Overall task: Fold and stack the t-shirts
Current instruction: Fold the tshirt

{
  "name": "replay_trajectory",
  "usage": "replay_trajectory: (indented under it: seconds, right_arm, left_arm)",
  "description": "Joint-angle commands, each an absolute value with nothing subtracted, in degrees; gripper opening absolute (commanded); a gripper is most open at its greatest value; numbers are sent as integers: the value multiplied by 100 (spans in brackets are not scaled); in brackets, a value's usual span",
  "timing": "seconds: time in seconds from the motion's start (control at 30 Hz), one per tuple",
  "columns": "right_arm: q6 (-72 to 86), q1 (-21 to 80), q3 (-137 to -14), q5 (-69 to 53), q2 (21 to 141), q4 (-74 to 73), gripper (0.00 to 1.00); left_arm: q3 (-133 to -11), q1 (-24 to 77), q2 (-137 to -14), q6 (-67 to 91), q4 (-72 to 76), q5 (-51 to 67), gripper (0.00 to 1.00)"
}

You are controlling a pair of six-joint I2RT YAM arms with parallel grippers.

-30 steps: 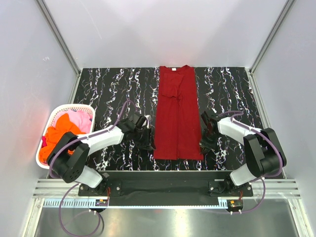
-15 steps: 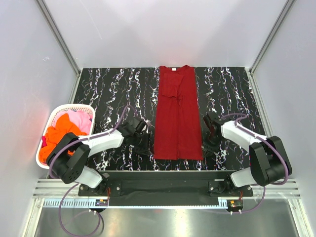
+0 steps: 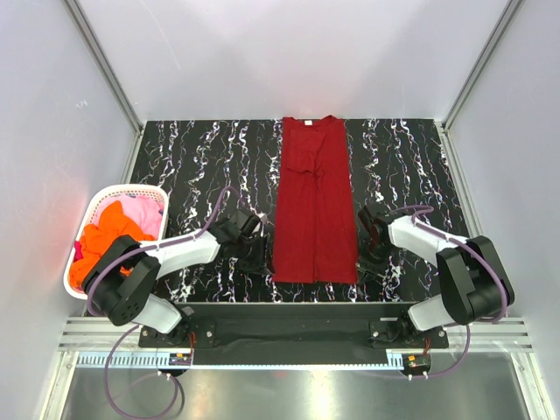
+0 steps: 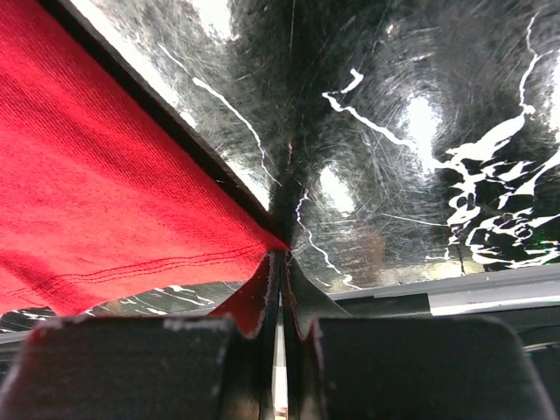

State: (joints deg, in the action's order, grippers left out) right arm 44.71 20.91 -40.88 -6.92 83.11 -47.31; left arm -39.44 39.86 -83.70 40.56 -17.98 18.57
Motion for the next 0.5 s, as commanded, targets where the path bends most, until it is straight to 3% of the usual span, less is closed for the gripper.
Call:
replay_trajectory:
  seconds: [0.0,0.1,0.27,0.47]
  right_arm:
    - [4403,2153,-4324,-571,8341,-4877,5]
    - [4412,2153,-4421,-606,8131,-5080,8]
    - [4342,2153,-4561,-563,7954,-5230,30]
    - [4184,2153,-4535,-598,8147,-5133,36]
  left_arm:
    - [-3832,4017,-8139,4069,-1600,1670,34]
    - [-3832,4017,-8147,4078,-1565,1775,34]
    - [-3788,4017,-8253,4122,-1424,1898,34]
    - [-3700,4025,-8420,4289,-1152,2074,32]
